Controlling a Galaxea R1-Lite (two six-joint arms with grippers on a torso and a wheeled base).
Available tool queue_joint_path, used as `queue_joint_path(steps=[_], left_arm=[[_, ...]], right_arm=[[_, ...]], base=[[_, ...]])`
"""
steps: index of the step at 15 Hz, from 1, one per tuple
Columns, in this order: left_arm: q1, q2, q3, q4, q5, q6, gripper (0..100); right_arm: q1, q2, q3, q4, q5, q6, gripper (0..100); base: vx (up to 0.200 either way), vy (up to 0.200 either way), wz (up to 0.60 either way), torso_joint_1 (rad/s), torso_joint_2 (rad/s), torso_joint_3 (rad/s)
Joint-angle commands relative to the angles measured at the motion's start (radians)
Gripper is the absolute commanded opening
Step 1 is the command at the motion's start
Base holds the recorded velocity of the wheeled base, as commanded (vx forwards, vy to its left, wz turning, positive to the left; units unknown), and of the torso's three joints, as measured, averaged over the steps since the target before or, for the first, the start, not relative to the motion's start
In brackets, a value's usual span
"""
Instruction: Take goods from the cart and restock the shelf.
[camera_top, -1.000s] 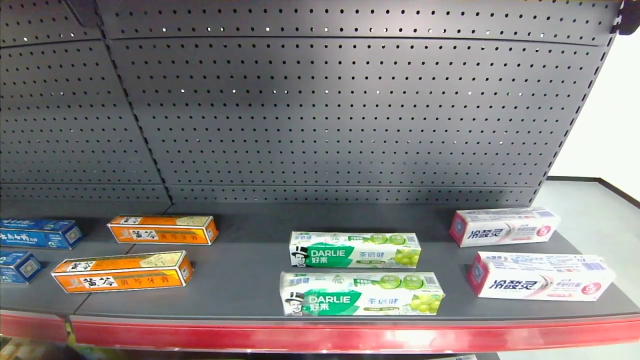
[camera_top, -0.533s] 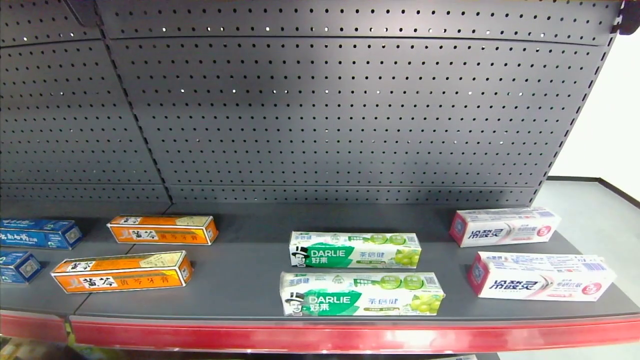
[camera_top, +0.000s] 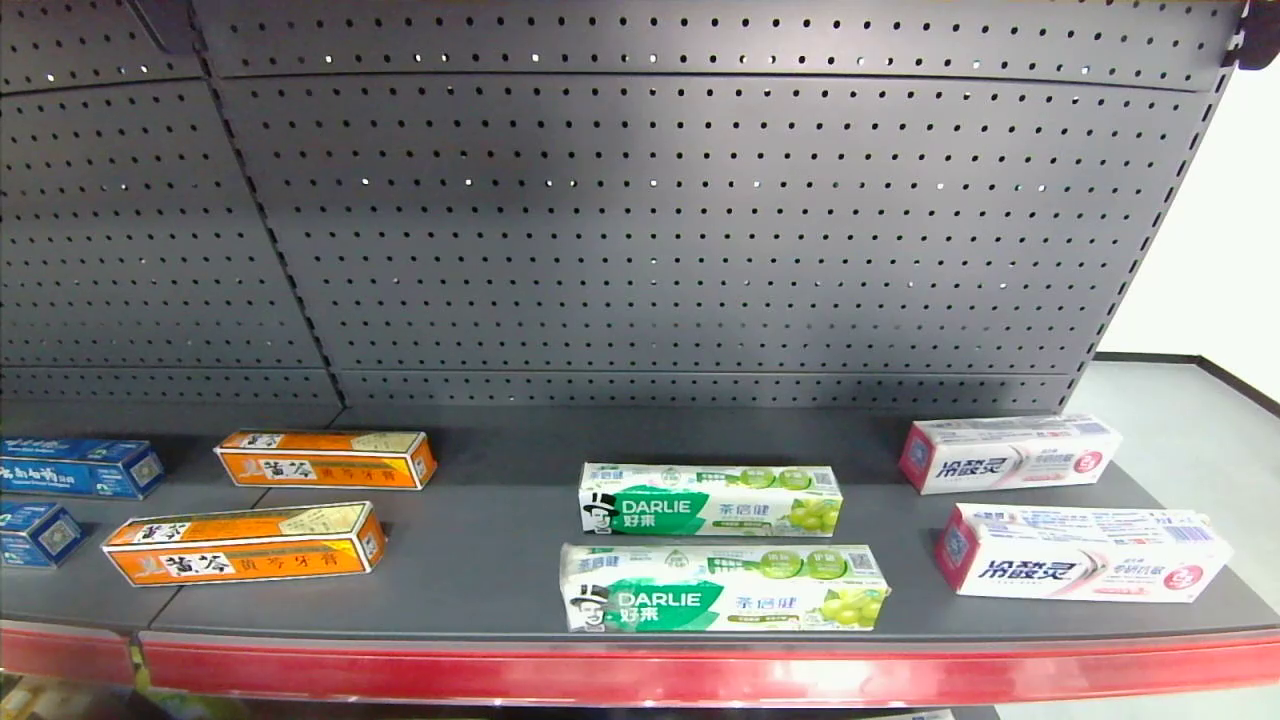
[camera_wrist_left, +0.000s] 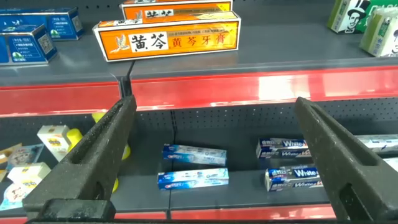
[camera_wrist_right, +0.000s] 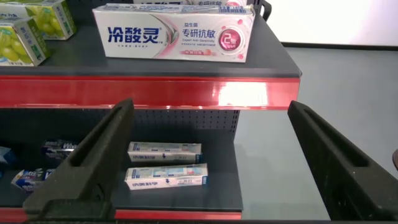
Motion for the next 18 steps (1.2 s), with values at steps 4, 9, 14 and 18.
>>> queue_joint_path(steps=[4,9,14,18], left_arm=[[-0.001,-0.002,0.001,0.000,0.000,0.000,100],[0.000,-0.002,-0.001,0.000,-0.001,0.000,100],[0.000,-0.002,-0.001,-0.002,-0.001,0.000,100],[0.000,-0.002,0.001,-0.002,0.000,0.000,100]], right_arm=[[-0.001,0.001,0.000,-0.001,0.000,0.000,100],[0.000,0.001,0.000,-0.001,0.000,0.000,100],[0.000,0.001,0.000,0.000,0.000,0.000,100],[-0.001,0.001,0.000,0.000,0.000,-0.003,100]], base=[[0.000,0.000,0.00,0.000,0.00,0.000],[0.000,0.000,0.00,0.000,0.00,0.000],[0.000,0.000,0.00,0.000,0.00,0.000],[0.000,0.000,0.00,0.000,0.00,0.000]])
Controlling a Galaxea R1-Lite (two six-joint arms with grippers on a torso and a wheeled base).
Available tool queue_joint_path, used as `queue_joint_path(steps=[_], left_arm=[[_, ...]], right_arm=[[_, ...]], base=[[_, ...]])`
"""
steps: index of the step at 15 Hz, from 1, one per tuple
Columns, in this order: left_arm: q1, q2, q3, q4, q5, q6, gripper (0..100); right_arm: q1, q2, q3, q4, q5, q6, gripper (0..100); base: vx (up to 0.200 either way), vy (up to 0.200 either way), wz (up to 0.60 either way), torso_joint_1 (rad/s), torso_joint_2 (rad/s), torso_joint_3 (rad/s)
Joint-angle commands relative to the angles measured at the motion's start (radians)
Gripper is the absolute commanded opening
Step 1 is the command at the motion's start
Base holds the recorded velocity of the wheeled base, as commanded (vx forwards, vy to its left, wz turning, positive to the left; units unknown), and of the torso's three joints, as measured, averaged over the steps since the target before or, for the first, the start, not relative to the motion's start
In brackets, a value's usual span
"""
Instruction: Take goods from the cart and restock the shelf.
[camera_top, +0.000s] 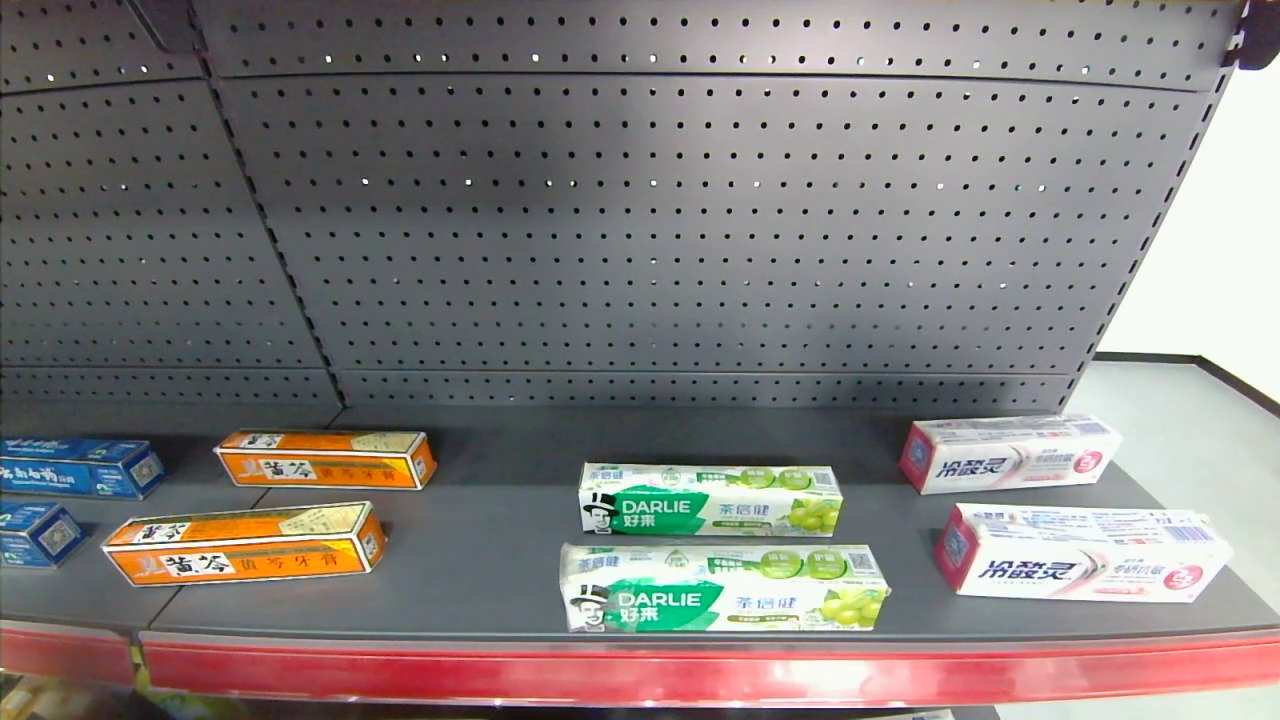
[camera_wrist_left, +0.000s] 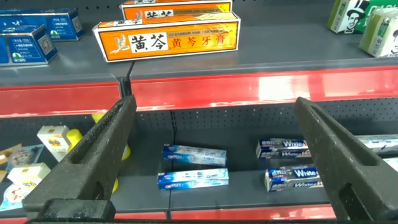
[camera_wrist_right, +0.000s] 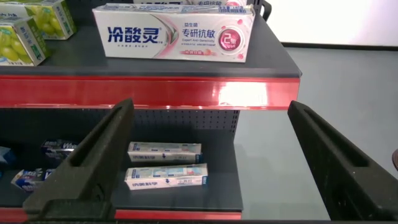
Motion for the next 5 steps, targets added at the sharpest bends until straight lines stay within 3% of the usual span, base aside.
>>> queue_joint_path(steps=[1,5], left_arm=[[0.000,0.000,0.000,-0.001,-0.001,0.000,100],[0.000,0.000,0.001,-0.001,-0.001,0.000,100]], right_arm=[[0.001,0.001,0.000,0.000,0.000,0.000,100],[0.000,0.001,0.000,-0.001,0.000,0.003,100]], base=[[0.000,0.000,0.00,0.000,0.00,0.000],[0.000,0.000,0.00,0.000,0.00,0.000]])
